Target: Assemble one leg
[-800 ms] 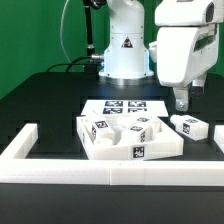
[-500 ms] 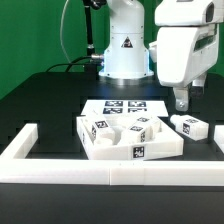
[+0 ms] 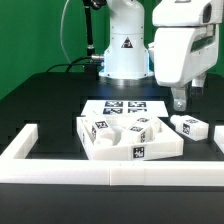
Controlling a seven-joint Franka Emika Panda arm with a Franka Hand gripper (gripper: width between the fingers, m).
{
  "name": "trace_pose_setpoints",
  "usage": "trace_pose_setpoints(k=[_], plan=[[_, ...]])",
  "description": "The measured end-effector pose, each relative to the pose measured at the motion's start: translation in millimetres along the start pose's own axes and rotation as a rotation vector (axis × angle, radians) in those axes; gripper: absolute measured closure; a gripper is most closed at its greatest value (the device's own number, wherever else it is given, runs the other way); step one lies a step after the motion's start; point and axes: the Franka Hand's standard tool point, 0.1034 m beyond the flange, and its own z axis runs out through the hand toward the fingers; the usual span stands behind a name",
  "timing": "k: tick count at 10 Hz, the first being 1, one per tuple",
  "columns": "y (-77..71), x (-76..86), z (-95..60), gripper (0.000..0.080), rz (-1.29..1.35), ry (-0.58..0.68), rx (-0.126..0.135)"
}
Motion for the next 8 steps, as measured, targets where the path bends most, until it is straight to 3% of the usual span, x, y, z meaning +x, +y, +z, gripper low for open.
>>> trace_pose_setpoints(k=[2, 8], plan=[[-23.6, 2.3, 6.5, 0.0150, 0.119, -0.005, 0.008], [-28.4, 6.4, 9.5, 0.0150, 0.158, 0.001, 0.007]])
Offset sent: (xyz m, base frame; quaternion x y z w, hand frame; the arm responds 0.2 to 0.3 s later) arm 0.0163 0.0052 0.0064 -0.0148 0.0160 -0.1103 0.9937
